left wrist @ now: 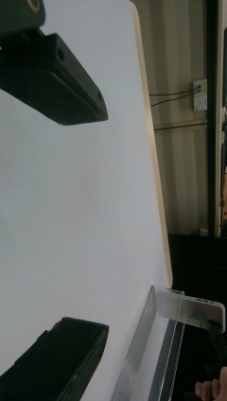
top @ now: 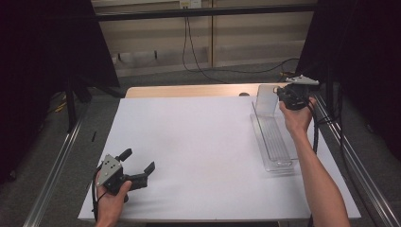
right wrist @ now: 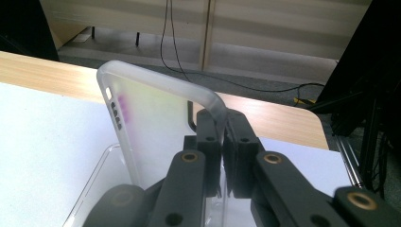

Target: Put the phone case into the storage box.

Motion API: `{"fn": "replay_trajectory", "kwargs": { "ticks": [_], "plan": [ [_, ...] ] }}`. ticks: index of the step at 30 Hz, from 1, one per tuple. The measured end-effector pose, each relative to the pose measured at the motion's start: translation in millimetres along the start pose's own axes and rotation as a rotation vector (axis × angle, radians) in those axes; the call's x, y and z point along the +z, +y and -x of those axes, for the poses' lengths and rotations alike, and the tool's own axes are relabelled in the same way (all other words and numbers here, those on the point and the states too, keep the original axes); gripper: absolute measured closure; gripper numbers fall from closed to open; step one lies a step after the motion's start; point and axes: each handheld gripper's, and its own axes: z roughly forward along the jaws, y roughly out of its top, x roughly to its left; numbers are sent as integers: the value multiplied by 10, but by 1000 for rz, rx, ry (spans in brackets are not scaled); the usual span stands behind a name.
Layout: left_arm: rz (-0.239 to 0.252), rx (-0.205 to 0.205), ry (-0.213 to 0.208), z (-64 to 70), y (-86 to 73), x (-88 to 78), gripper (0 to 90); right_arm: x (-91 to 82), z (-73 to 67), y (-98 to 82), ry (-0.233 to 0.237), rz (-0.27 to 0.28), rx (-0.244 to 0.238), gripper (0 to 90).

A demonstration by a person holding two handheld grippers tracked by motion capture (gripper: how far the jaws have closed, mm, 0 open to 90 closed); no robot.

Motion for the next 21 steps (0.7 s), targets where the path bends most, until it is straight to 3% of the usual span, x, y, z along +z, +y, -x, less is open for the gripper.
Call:
{"fn": "replay_trajectory", "kwargs": {
  "ticks": [21],
  "plan": [
    [-8, 16, 0, 2, -1, 11, 19, 37, 28, -5, 17, -38, -21, 862]
  ]
}}
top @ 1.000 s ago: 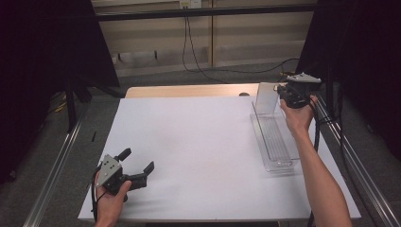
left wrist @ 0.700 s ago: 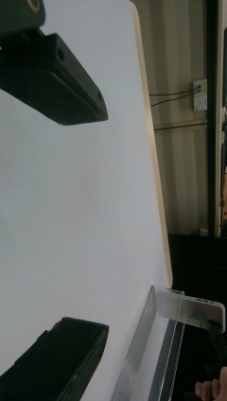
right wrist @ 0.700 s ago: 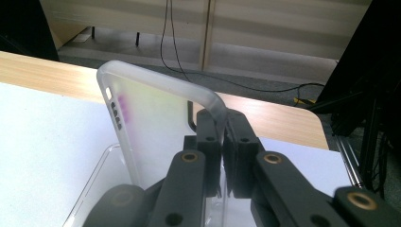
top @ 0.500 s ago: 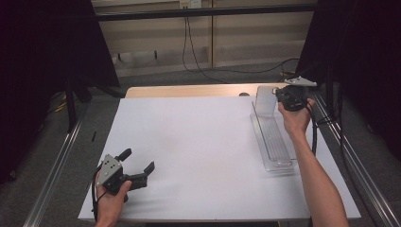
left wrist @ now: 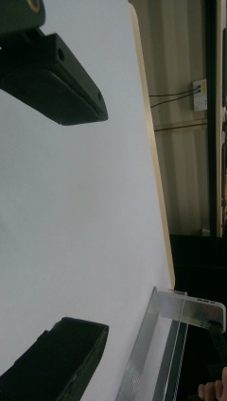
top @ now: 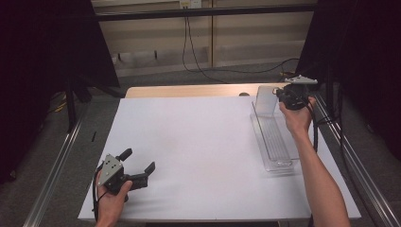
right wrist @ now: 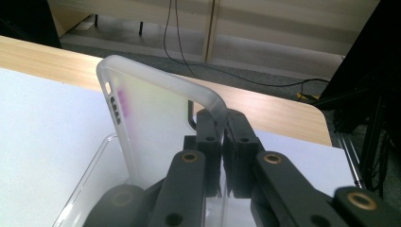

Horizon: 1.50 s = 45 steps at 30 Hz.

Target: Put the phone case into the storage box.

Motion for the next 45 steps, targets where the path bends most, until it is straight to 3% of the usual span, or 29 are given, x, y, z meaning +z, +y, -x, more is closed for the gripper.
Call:
{"fn": "replay_trajectory", "kwargs": {
  "ticks": [5, 10, 14, 45],
  "plan": [
    [-2, 3, 2, 4, 0, 1, 19, 32, 39, 9, 12, -2, 10, 861],
    [-3, 4, 3, 3, 0, 0, 19, 57, 20, 45, 21, -1, -11, 860],
    [-2, 10, 3, -3, 1, -6, 20, 77, 84, 20, 32, 1, 22, 860],
    [-10, 5, 9, -8, -8, 10, 20, 138, 99, 48, 49, 2, 51, 854]
  ]
}}
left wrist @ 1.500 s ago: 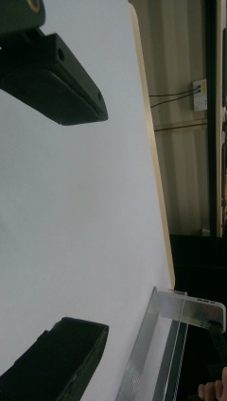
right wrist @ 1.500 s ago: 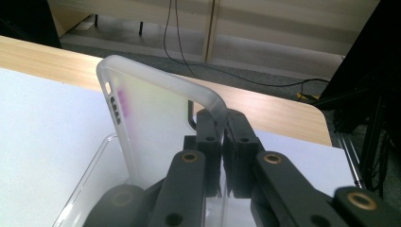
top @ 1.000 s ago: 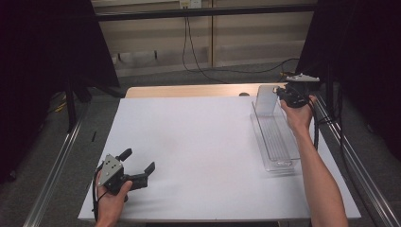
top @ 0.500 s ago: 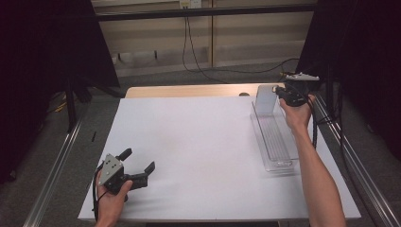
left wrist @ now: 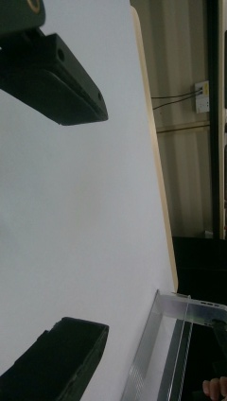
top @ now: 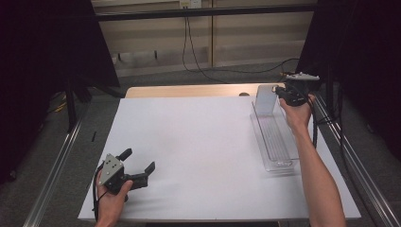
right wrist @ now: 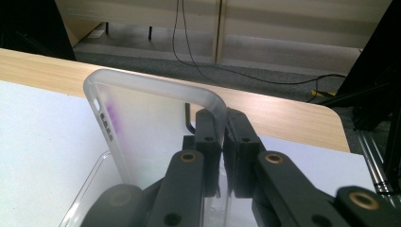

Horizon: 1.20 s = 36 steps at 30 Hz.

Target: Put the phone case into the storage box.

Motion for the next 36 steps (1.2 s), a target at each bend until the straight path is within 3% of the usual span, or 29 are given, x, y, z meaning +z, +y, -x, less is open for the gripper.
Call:
{"fn": "replay_trajectory", "kwargs": {
  "ticks": [15, 36],
  "plan": [
    [4, 0, 2, -1, 2, -9, 20, 17, 11, -5, -8, 5, 16, 843],
    [4, 0, 3, -2, 1, -10, 19, -18, 20, -17, 5, 26, 27, 747]
  ]
}}
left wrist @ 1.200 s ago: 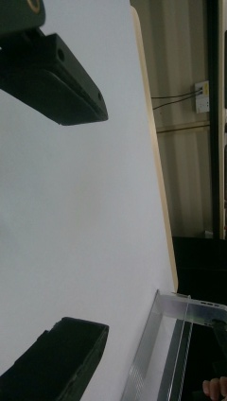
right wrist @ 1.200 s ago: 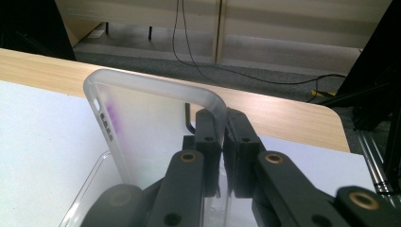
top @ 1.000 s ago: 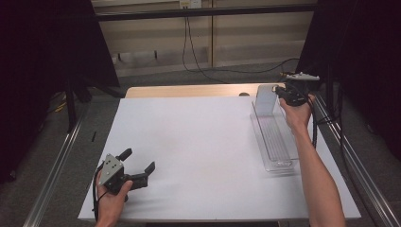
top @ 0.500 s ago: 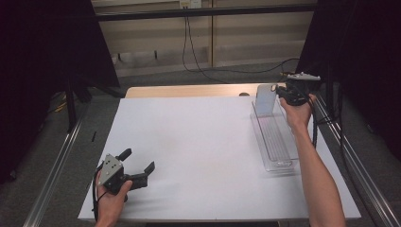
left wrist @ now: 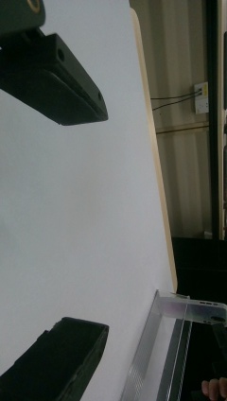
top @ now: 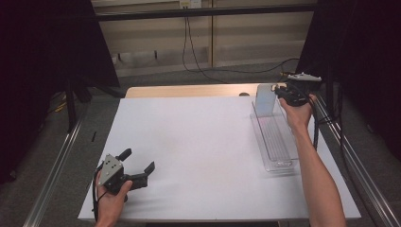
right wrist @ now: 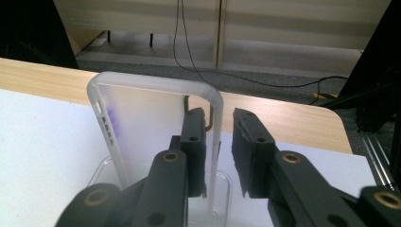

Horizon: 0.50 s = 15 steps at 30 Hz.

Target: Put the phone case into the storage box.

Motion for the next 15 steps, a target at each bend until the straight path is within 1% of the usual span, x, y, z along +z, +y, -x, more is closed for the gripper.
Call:
{"fn": "replay_trajectory", "kwargs": {
  "ticks": [4, 7, 10, 12, 15],
  "plan": [
    [3, -4, 0, 2, 1, 1, 20, -29, -6, 0, 8, 13, 6, 714],
    [4, -2, 1, 4, 4, 4, 19, -55, -34, 3, 11, 22, 4, 655],
    [3, -4, 3, 2, 6, 7, 19, -68, -73, 18, 12, 29, 3, 567],
    [2, -6, 3, -1, 5, 10, 20, -64, -96, 25, 12, 32, -5, 537],
    [4, -7, 7, -8, 9, 12, 20, -64, -103, 15, 17, 30, 0, 435]
  ]
}}
